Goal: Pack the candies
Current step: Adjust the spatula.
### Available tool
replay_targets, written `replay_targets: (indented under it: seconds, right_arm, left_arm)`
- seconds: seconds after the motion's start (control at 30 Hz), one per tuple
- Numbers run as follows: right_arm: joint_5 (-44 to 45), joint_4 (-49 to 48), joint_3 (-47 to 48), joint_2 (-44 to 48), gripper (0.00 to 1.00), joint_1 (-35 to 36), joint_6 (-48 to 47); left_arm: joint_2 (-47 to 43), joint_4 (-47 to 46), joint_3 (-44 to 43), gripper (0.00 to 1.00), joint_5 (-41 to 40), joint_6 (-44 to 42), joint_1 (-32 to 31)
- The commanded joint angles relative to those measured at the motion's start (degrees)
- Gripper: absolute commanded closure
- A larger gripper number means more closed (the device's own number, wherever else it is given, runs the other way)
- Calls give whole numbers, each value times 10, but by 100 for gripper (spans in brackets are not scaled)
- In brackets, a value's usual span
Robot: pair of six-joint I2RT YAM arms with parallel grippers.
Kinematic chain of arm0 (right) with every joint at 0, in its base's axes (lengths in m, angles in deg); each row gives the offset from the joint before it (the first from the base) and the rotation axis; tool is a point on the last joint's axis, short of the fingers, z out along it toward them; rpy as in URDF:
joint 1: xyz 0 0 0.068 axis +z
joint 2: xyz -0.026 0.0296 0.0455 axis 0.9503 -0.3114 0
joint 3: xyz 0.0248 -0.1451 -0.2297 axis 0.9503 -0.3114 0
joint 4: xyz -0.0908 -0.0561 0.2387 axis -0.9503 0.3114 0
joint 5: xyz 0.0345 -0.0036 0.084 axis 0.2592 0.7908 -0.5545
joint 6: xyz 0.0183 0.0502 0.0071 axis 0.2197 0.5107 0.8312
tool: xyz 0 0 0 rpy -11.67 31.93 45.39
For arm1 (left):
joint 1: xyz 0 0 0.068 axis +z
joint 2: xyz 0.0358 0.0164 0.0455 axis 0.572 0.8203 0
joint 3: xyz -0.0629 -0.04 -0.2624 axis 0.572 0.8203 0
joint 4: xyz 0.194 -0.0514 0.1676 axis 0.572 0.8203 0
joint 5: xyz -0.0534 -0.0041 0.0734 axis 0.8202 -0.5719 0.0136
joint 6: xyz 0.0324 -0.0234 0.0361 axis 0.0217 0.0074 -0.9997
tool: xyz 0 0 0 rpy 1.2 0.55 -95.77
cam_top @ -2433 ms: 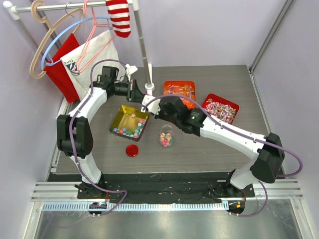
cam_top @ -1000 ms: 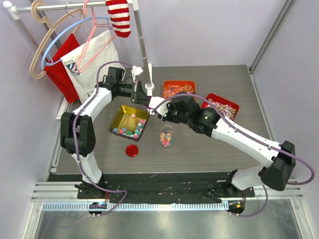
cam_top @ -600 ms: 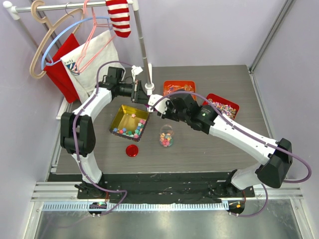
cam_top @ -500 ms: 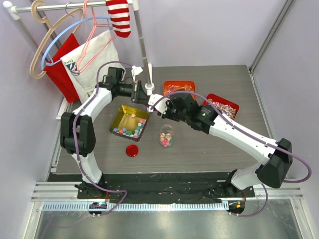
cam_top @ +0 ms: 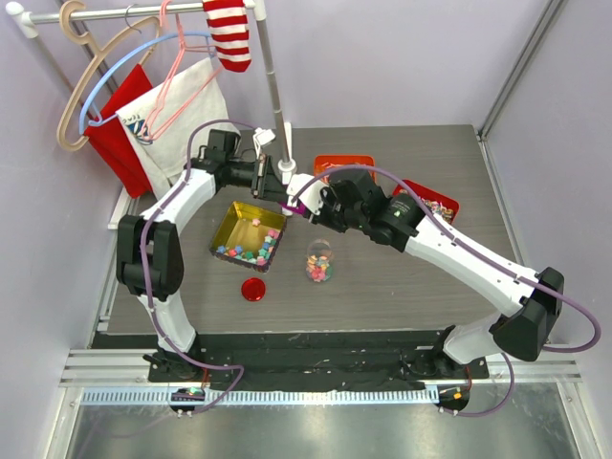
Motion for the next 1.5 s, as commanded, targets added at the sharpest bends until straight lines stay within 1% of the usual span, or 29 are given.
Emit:
replay_targets:
  seconds: [0.0,0.07,0.17,0.2,0.23,0.27,0.4,0.43,0.5,0.57,0.6,0.63,0.7,0.73,0.77,0.8,0.83,0.87,0.97,1.07,1.1,1.17,1.2,1.47]
  right_arm:
    - [-34,-65,31,2,99,5,-5]
    - [-31,-59,35,-2,99,5,-7]
    - [-19,-52,29,-4,99,5,-20]
    - [-14,-51,24,-2,99,5,-22]
    - [-12,-46,17,-2,99,5,-25]
    - [-9,-42,13,0,99,5,-32]
    - [5,-33,-9,13,99,5,-45]
    - [8,-29,-14,15,99,5,-45]
    - [9,-21,-15,19,99,4,-47]
    - [14,-18,-12,19,99,4,-47]
    - [15,-13,-8,16,99,4,-47]
    - [24,-13,-6,15,99,4,-47]
    - [33,-11,0,8,99,5,-48]
    - [37,-12,7,6,99,5,-46]
    - [49,-12,11,2,99,5,-44]
    - [52,-11,20,-1,99,5,-43]
    - [56,-11,23,-7,99,5,-43]
    - [59,-11,28,-10,99,4,-43]
    - [66,3,49,-22,99,4,-45]
    - [74,15,67,-29,99,5,-45]
    - [77,20,74,-32,99,5,-45]
    - [79,25,81,-35,99,5,-43]
    - [78,28,85,-36,99,5,-43]
    - [74,40,99,-52,99,5,-42]
  left_arm:
    - [-1,-4,4,100,38,4,-25]
    - [-1,-4,2,100,34,4,-25]
    - [-3,0,-10,89,26,6,-19]
    - [-4,3,-19,83,25,4,-16]
    - [-6,6,-25,68,23,5,-11]
    - [-7,11,-30,61,21,4,2]
    - [-10,60,-66,42,9,-20,43]
    - [-11,75,-73,36,6,-38,54]
    - [-13,118,-93,29,-1,-60,78]
    - [-14,152,-108,24,-12,-102,93]
    - [-15,175,-125,23,-20,-118,108]
    - [-14,223,-134,21,-52,-170,114]
    - [-14,281,-158,21,-100,-219,125]
    - [-15,311,-158,21,-160,-248,127]
    - [-20,309,-140,21,-189,-266,127]
    - [-33,298,-123,21,-221,-269,127]
    - [-43,266,-103,21,-250,-269,127]
    - [-51,251,-63,21,-295,-272,128]
    - [-70,215,-9,21,-361,-276,129]
    - [-79,194,18,23,-406,-270,129]
    - [-83,174,40,23,-434,-265,129]
    - [-94,152,73,24,-460,-263,129]
    - [-97,137,82,26,-485,-262,129]
    - [-107,84,157,32,-562,-267,129]
